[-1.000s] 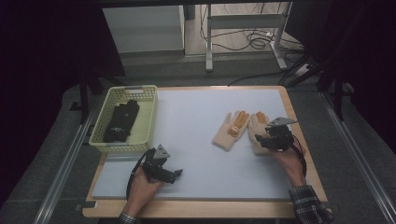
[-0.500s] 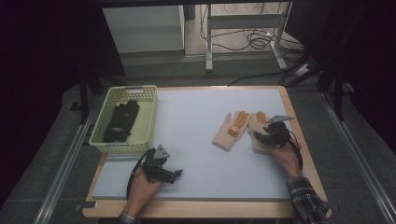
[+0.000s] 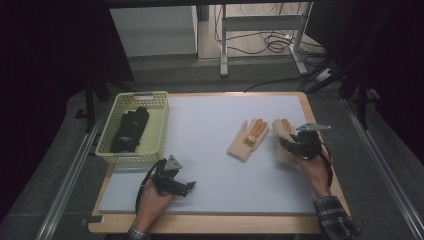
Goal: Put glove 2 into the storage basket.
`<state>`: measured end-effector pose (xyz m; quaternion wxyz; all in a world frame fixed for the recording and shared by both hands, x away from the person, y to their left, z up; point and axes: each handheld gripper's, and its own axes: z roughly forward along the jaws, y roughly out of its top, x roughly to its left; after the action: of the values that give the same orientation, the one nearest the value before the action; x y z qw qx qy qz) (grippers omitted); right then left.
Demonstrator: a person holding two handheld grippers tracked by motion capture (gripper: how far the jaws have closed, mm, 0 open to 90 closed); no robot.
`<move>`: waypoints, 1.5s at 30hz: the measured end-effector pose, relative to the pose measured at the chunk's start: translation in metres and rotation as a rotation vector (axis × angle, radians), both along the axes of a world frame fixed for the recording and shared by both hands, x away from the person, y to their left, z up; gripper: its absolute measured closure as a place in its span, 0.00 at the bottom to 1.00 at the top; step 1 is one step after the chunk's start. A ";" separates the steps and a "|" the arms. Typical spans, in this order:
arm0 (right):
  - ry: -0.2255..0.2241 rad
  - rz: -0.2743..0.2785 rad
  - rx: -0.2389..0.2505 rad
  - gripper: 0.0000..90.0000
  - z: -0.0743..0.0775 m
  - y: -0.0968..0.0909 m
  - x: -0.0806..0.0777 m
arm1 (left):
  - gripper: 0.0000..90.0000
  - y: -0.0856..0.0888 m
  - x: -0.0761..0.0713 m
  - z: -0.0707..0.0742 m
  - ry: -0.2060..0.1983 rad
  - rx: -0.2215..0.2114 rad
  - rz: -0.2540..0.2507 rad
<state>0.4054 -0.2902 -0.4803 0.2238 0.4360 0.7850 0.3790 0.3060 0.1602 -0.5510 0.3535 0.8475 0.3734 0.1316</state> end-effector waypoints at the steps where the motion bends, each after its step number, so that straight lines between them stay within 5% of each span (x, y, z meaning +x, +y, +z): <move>1: -0.006 0.009 0.003 0.66 0.003 0.002 -0.003 | 0.02 0.000 0.000 0.000 0.000 0.000 0.000; 14: -0.031 0.177 0.056 0.65 0.028 0.068 -0.031 | 0.02 0.000 0.000 0.000 0.000 0.000 0.000; 22: -0.008 0.293 0.056 0.65 0.016 0.132 -0.038 | 0.02 0.000 0.000 0.000 -0.003 0.000 0.001; 30: 0.025 0.324 0.036 0.65 -0.013 0.179 -0.035 | 0.02 0.000 0.000 0.000 -0.003 0.002 -0.001; 37: 0.108 0.341 0.013 0.48 -0.041 0.192 -0.031 | 0.02 0.000 0.000 0.000 0.000 0.000 0.000; 42: 0.081 0.345 0.056 0.45 -0.023 0.176 -0.033 | 0.02 0.000 0.000 0.000 -0.002 0.002 -0.002; 45: 0.073 0.343 0.044 0.59 -0.015 0.161 -0.036 | 0.02 0.000 0.000 0.000 -0.002 0.002 -0.001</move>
<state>0.3690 -0.1296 -0.4952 0.1177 0.3140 0.8470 0.4125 0.3060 0.1603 -0.5509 0.3532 0.8479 0.3723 0.1327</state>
